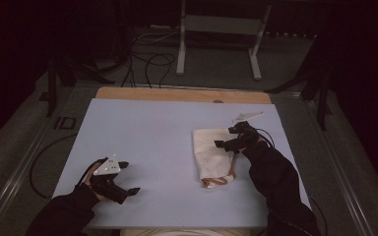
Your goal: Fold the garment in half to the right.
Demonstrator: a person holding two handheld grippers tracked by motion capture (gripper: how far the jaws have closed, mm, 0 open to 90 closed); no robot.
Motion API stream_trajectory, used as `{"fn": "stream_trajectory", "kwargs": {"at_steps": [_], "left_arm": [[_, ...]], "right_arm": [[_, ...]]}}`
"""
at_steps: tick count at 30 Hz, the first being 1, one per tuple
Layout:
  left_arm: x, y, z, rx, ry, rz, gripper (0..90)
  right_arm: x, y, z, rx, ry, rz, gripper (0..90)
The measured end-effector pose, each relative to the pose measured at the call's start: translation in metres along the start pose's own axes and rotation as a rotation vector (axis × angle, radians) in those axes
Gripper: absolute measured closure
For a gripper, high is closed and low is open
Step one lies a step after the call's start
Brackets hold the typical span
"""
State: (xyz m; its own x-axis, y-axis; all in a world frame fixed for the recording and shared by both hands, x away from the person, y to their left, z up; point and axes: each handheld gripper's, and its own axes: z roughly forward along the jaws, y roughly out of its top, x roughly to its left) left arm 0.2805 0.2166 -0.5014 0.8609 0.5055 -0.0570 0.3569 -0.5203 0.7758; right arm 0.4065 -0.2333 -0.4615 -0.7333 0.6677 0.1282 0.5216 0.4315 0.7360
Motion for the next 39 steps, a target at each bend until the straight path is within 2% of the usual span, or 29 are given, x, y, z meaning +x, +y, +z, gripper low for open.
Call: {"fn": "stream_trajectory", "kwargs": {"at_steps": [13, 27, 35, 37, 39], "left_arm": [[0.000, 0.000, 0.000, 0.001, 0.004, 0.004, 0.0], [0.000, 0.001, -0.002, -0.001, 0.008, 0.006, 0.0], [0.000, 0.000, -0.003, -0.005, 0.008, 0.002, 0.0], [0.000, 0.000, -0.003, -0.005, 0.009, 0.003, 0.0], [0.000, 0.000, -0.003, -0.006, 0.008, 0.001, 0.0]], "right_arm": [[0.009, -0.032, -0.022, -0.033, 0.019, -0.001, 9.7], [0.026, -0.068, -0.031, -0.017, 0.043, -0.019, 9.6], [0.036, -0.086, -0.034, 0.007, 0.041, -0.032, 9.7], [0.040, -0.091, -0.037, -0.006, 0.054, -0.035, 9.7], [0.044, -0.095, -0.038, -0.010, 0.046, -0.048, 9.7]]}}
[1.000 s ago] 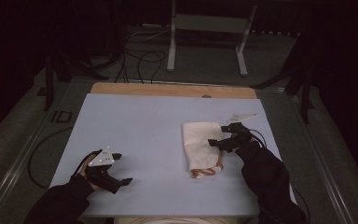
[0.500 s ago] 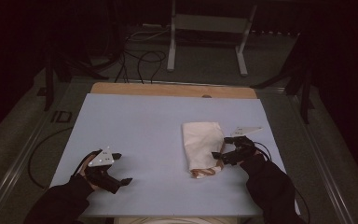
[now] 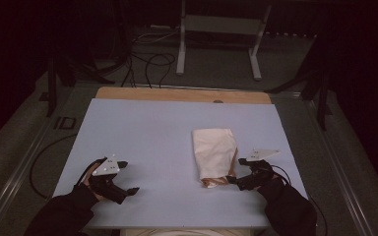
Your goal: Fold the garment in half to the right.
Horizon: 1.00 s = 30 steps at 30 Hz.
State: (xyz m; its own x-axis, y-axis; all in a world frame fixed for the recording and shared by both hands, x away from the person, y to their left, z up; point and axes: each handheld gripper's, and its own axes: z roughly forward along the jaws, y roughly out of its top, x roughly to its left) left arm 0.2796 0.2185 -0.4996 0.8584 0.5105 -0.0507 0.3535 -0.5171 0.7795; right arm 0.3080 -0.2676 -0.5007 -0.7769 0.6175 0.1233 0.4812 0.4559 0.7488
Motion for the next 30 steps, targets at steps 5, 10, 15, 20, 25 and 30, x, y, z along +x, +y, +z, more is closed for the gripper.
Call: {"fn": "stream_trajectory", "kwargs": {"at_steps": [5, 10, 15, 20, 25, 30], "left_arm": [[0.000, 0.000, 0.000, 0.002, -0.002, 0.003, 0.0], [-0.002, 0.001, -0.001, 0.001, -0.004, 0.009, 0.0], [-0.001, 0.000, -0.002, -0.007, -0.002, 0.005, 0.0], [-0.001, 0.000, -0.002, -0.003, -0.001, 0.007, 0.0], [0.000, -0.001, -0.002, -0.005, -0.002, 0.004, 0.0], [0.000, -0.002, -0.002, -0.006, -0.006, 0.006, 0.0]], "right_arm": [[0.006, -0.006, -0.002, -0.005, 0.000, -0.035, 9.6], [0.006, -0.012, -0.003, 0.000, -0.024, -0.041, 9.6], [0.006, -0.020, -0.008, -0.012, -0.044, -0.044, 9.6], [0.010, -0.028, -0.015, -0.047, -0.060, -0.026, 9.6], [0.012, -0.031, -0.016, -0.052, -0.067, -0.039, 9.6], [0.008, -0.029, -0.012, -0.070, -0.078, -0.026, 9.7]]}}
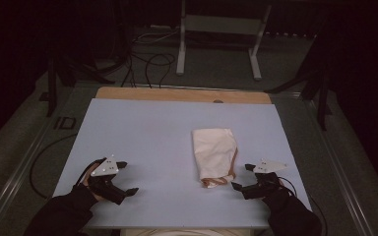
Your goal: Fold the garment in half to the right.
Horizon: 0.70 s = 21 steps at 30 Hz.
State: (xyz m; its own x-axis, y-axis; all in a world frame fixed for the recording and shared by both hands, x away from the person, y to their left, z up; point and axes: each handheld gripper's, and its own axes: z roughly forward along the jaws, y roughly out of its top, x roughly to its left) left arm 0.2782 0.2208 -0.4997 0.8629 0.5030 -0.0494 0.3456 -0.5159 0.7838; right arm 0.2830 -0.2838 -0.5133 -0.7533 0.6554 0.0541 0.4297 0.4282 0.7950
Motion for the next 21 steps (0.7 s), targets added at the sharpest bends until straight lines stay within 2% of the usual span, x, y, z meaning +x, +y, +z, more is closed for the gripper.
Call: {"fn": "stream_trajectory", "kwargs": {"at_steps": [2, 6, 21], "left_arm": [[0.0001, -0.0002, 0.0001, 0.004, -0.001, 0.003, 0.0], [-0.0013, 0.0009, -0.0009, -0.006, 0.000, 0.002, 0.0], [-0.0024, 0.0013, -0.0002, -0.003, 0.000, 0.013, 0.0]], "right_arm": [[-0.0012, 0.0012, 0.0018, -0.012, 0.000, 0.004, 9.6], [-0.0010, 0.0023, 0.0065, -0.001, 0.011, -0.011, 9.6], [-0.0005, 0.0026, 0.0075, -0.008, 0.017, -0.006, 9.7]]}}
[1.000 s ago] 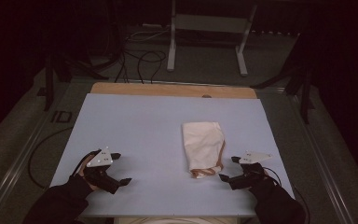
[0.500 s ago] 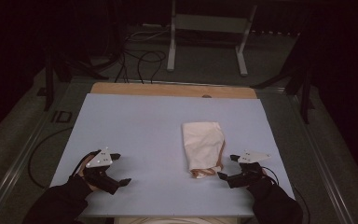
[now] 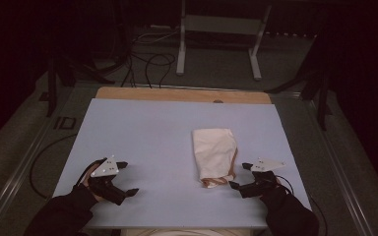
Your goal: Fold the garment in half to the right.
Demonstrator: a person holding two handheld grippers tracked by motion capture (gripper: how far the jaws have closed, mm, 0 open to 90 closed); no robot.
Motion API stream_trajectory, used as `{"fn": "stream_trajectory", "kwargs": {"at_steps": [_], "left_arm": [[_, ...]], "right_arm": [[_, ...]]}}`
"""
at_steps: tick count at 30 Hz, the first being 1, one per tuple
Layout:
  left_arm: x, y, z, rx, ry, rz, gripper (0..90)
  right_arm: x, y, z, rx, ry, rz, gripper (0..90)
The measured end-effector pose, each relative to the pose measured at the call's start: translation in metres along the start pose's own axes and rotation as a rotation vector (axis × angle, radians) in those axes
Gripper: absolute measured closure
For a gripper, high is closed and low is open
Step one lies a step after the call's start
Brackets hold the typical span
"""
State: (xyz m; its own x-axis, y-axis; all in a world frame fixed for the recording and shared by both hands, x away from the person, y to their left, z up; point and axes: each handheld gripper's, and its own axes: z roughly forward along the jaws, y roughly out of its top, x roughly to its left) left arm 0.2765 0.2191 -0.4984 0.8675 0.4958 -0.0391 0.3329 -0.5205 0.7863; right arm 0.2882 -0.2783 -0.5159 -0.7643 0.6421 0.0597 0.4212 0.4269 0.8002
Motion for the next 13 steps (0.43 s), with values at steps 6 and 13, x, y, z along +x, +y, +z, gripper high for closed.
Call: {"fn": "stream_trajectory", "kwargs": {"at_steps": [6, 13], "left_arm": [[-0.0004, 0.0000, 0.0001, 0.002, 0.002, 0.003, 0.0], [-0.0005, 0.0006, -0.0005, -0.001, 0.005, 0.005, 0.0]], "right_arm": [[-0.0003, -0.0003, -0.0013, -0.005, -0.001, 0.007, 9.6], [0.0002, 0.0002, -0.0024, -0.011, -0.001, 0.007, 9.6]]}}
